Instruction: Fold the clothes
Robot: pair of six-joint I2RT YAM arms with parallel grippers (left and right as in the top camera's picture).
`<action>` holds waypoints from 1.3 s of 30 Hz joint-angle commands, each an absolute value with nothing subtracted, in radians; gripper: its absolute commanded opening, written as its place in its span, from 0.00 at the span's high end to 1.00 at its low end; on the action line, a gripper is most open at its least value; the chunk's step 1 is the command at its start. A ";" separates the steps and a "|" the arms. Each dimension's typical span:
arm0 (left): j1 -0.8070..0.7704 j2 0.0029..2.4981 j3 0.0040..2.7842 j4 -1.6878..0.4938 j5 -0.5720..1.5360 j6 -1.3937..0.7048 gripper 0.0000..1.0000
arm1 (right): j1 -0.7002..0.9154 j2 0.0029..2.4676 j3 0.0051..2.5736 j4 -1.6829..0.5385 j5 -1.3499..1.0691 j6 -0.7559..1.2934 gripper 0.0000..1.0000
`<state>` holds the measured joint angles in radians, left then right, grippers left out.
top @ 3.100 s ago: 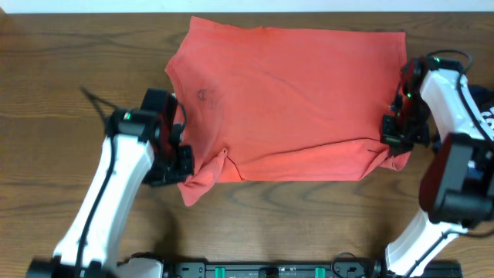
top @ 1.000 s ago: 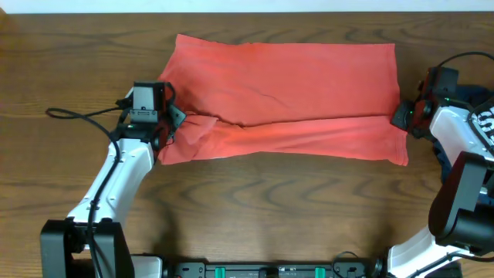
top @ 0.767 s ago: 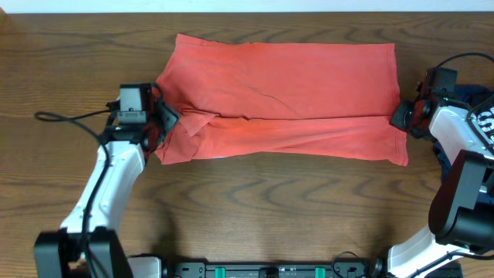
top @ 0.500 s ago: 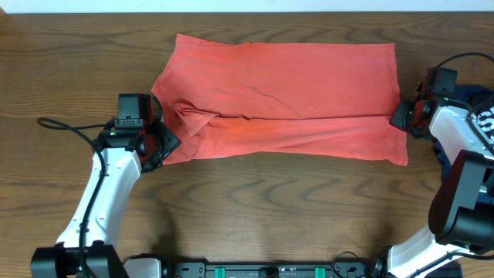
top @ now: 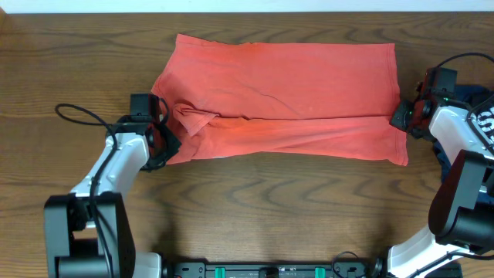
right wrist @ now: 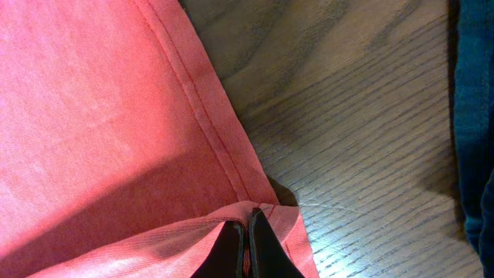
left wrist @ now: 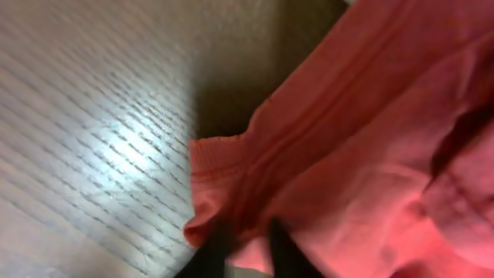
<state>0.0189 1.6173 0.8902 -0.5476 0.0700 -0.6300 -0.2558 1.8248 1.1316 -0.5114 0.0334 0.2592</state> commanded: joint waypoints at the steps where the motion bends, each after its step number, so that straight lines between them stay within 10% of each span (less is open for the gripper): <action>1: 0.021 1.620 0.881 -0.539 0.063 -0.604 0.94 | -0.261 1.829 1.135 -0.510 0.041 0.253 0.99; 24: 0.180 1.553 0.882 -0.740 -0.112 -0.605 0.94 | -0.260 1.829 1.135 -0.508 0.009 0.240 0.99; 28: 0.180 1.545 0.891 -0.744 -0.029 -0.548 0.77 | -0.260 1.829 1.135 -0.508 0.006 0.238 0.99; 39: 0.179 1.377 0.950 -0.682 0.084 -0.488 0.71 | -0.255 1.829 1.135 -0.496 -0.028 0.223 0.99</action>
